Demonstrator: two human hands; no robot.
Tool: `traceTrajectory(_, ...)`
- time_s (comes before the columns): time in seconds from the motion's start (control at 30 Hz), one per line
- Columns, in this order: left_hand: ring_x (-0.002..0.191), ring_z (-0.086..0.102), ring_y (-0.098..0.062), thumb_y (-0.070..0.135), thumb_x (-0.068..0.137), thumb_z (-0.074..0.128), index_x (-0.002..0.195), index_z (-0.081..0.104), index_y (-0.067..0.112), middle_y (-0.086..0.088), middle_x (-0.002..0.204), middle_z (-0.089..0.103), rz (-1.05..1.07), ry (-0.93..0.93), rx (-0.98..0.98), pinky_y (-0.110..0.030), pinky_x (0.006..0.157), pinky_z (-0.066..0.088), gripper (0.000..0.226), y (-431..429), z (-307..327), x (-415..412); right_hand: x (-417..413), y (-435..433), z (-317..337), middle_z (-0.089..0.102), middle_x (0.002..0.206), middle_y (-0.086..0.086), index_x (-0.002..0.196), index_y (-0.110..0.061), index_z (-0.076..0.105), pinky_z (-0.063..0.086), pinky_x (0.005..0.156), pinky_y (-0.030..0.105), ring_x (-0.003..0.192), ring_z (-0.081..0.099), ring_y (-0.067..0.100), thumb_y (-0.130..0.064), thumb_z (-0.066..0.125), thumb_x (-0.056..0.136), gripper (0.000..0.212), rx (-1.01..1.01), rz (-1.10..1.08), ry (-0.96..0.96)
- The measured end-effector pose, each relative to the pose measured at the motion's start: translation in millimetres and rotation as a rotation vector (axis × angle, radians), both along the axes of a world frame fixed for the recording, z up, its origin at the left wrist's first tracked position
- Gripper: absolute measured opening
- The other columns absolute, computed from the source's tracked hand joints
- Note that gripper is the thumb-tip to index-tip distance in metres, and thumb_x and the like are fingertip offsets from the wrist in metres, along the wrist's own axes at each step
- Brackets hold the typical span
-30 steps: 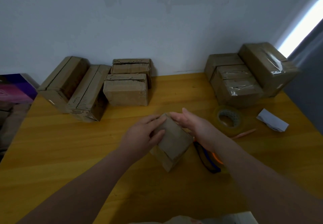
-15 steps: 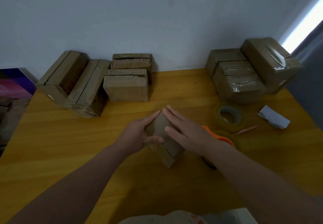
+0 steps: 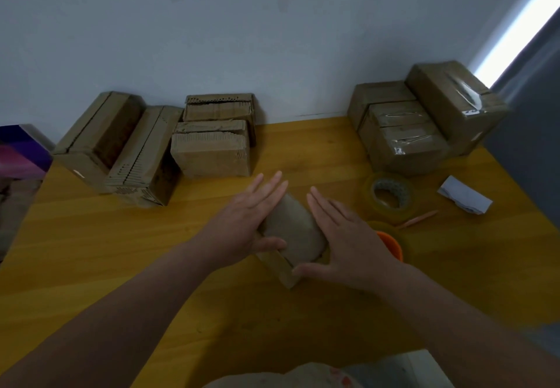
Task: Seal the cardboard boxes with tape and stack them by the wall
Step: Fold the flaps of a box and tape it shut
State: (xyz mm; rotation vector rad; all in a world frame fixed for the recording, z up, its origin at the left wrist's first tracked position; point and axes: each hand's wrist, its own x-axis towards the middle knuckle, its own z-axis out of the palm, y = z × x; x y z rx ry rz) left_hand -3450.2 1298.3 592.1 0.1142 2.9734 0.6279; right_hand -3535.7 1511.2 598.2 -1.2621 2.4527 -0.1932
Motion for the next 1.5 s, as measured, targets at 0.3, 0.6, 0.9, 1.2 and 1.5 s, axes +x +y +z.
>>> traceTrajectory(0.3, 0.141, -0.020, -0.006, 0.093, 0.064, 0.004, 0.143, -0.007, 0.042, 0.027, 0.149, -0.017, -0.015, -0.041, -0.043, -0.031, 0.116, 0.011, 0.095, -4, -7, 3, 25, -4, -14, 0.019, 0.159, 0.017, 0.149, -0.001, 0.025, 0.025, 0.116, 0.054, 0.146, 0.023, 0.028, -0.074, 0.010, 0.090, 0.096, -0.094, -0.009, 0.260)
traceTrajectory(0.6, 0.145, -0.008, -0.009, 0.079, 0.065, 0.044, 0.152, 0.015, 0.028, 0.016, 0.157, 0.003, -0.008, -0.059, -0.108, -0.036, 0.116, 0.013, 0.105, -1, 9, 5, 17, 13, -24, 0.059, 0.134, 0.013, 0.129, -0.004, 0.060, 0.033, 0.108, 0.053, 0.128, 0.051, 0.030, -0.063, 0.038, 0.089, 0.075, -0.249, 0.092, 0.531)
traceTrajectory(0.9, 0.100, 0.047, -0.017, 0.072, 0.071, 0.059, 0.093, 0.061, 0.022, 0.003, 0.095, 0.053, 0.493, 0.096, -0.043, -0.031, 0.082, 0.042, 0.056, 29, 12, -40, 25, 17, -22, 0.050, 0.143, 0.014, 0.138, -0.005, 0.051, 0.043, 0.105, 0.042, 0.128, 0.048, 0.029, -0.066, 0.030, 0.095, 0.077, -0.339, -0.079, 0.213)
traceTrajectory(1.2, 0.098, 0.053, -0.023, 0.094, 0.057, 0.042, 0.078, 0.054, 0.020, 0.000, 0.082, 0.052, 0.438, -0.201, -0.309, -0.041, 0.085, 0.048, 0.078, 36, 25, -64, 14, 15, -17, 0.033, 0.153, 0.000, 0.155, -0.024, -0.004, 0.031, 0.111, 0.028, 0.140, 0.030, 0.015, -0.058, 0.075, 0.072, 0.120, -0.326, -0.380, -0.316)
traceTrajectory(1.5, 0.078, 0.056, -0.017, 0.085, 0.063, 0.053, 0.088, 0.059, 0.017, -0.002, 0.086, 0.060, 0.449, -0.351, -0.141, -0.035, 0.066, 0.050, 0.073, 29, 31, -60, 9, 6, -13, 0.053, 0.120, -0.012, 0.142, -0.024, 0.036, 0.052, 0.086, 0.026, 0.105, 0.056, 0.007, -0.050, 0.084, 0.065, 0.095, -0.408, -0.330, -0.300)
